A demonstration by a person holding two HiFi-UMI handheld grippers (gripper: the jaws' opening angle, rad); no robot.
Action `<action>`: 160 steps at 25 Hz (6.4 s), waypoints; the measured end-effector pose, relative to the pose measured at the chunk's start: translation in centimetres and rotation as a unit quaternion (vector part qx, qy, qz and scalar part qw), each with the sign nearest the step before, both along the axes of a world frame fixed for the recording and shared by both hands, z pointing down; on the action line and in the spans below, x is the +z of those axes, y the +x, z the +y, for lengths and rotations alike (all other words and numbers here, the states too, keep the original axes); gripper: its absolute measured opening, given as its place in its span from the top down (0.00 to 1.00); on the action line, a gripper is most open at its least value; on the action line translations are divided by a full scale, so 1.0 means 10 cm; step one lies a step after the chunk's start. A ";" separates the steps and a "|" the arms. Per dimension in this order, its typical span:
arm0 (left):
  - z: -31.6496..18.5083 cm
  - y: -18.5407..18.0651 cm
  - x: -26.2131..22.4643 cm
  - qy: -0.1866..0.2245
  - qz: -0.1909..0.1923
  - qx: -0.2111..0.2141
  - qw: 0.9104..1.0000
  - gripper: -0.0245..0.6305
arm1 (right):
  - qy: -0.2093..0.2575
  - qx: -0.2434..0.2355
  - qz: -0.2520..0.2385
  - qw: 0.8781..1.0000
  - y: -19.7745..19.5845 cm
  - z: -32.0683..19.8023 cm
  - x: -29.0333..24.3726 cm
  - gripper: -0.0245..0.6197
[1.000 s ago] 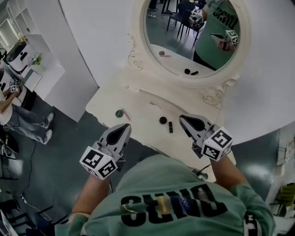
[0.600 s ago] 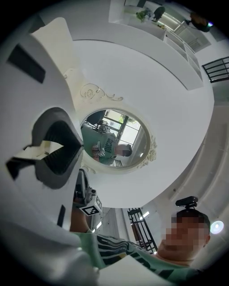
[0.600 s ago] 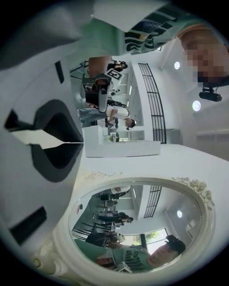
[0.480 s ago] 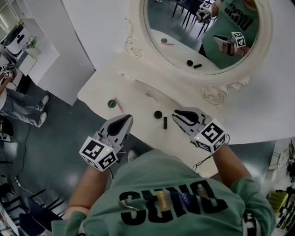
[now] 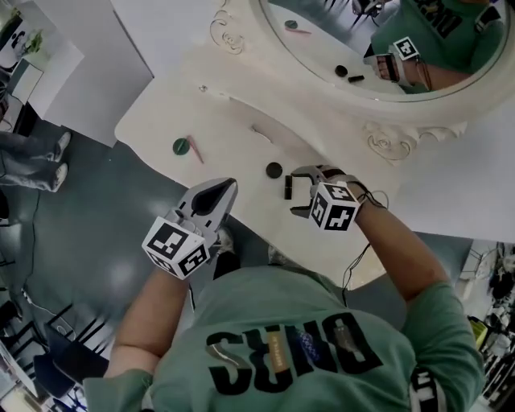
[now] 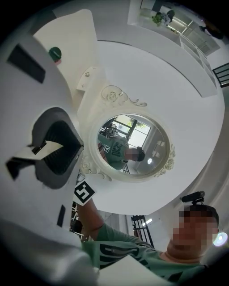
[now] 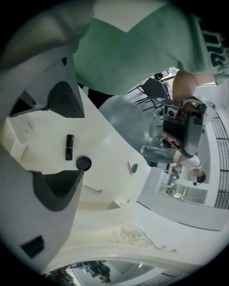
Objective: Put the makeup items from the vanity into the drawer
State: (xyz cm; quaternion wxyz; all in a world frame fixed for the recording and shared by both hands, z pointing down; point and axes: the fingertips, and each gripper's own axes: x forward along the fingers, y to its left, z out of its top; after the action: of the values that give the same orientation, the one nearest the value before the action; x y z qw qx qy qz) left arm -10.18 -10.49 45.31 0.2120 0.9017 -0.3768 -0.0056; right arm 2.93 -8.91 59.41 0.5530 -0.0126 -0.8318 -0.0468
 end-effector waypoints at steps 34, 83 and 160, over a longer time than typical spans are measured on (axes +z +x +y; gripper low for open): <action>-0.11 0.12 0.08 0.003 0.000 0.023 1.000 0.95 | -0.033 0.113 -0.063 0.991 -0.08 -0.14 -0.21 0.40; -0.05 2.58 -0.18 0.069 -0.022 0.235 0.969 0.95 | -0.029 0.511 -0.322 0.796 2.09 -0.05 -1.06 0.40; 0.18 0.43 -2.23 0.172 -0.019 0.048 0.984 0.95 | 0.149 0.311 -0.464 0.816 0.48 -0.26 -3.67 0.86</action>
State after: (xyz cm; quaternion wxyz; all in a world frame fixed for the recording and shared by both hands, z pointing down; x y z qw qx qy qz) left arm -5.87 -8.71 22.98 0.0465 0.9417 -0.3304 -0.0435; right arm 7.69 -11.53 22.75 0.0814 0.3527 -0.9322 0.0046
